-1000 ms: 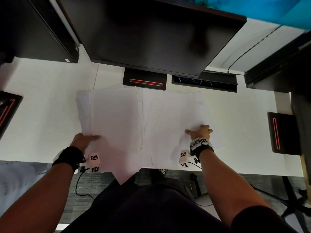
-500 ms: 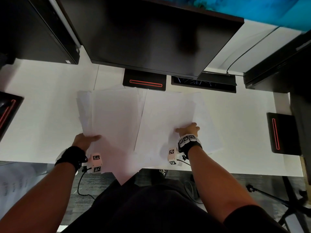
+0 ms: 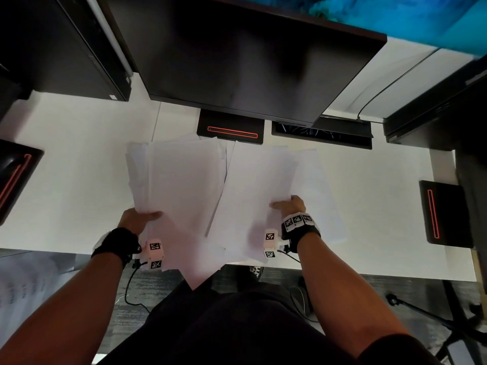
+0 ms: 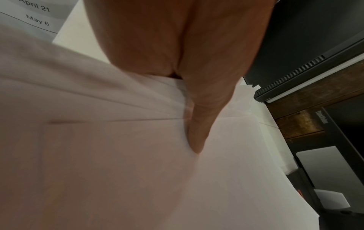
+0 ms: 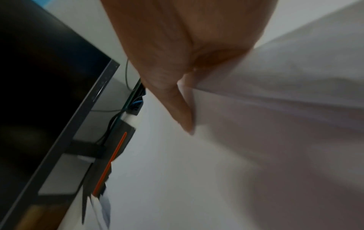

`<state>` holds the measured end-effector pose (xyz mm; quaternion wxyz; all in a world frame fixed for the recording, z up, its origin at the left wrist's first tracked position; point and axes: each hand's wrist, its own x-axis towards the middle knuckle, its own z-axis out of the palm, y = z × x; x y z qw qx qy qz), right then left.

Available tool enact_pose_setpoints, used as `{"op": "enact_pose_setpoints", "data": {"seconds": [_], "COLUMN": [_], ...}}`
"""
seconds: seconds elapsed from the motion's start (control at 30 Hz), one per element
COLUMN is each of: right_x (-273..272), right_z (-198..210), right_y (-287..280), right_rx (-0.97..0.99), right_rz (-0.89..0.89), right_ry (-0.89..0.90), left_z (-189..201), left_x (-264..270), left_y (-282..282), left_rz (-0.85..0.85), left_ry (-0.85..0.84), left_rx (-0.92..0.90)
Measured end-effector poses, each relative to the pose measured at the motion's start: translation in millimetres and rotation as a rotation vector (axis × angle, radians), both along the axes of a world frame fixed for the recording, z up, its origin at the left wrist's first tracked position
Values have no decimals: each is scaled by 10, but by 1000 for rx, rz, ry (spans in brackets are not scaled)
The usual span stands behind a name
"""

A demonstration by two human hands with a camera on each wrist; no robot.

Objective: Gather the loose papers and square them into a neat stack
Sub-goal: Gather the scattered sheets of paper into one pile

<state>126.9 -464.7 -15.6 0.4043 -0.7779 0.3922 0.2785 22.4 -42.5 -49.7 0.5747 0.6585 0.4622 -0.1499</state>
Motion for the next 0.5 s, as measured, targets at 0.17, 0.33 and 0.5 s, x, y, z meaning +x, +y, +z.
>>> {"op": "enact_pose_setpoints", "data": {"seconds": [0.17, 0.33, 0.5], "right_x": [-8, 37, 111], "right_z": [89, 272, 314], "right_y": [-57, -402, -821], "right_rx": [39, -120, -333], "right_rz": [139, 136, 154], "right_ry": [44, 1, -19], "left_z": [-64, -38, -67], "left_x": [-9, -8, -22], "left_y": [50, 4, 10], "left_rz": [-18, -24, -28], "left_ry": [0, -27, -43], "left_rx": [-16, -18, -26]}}
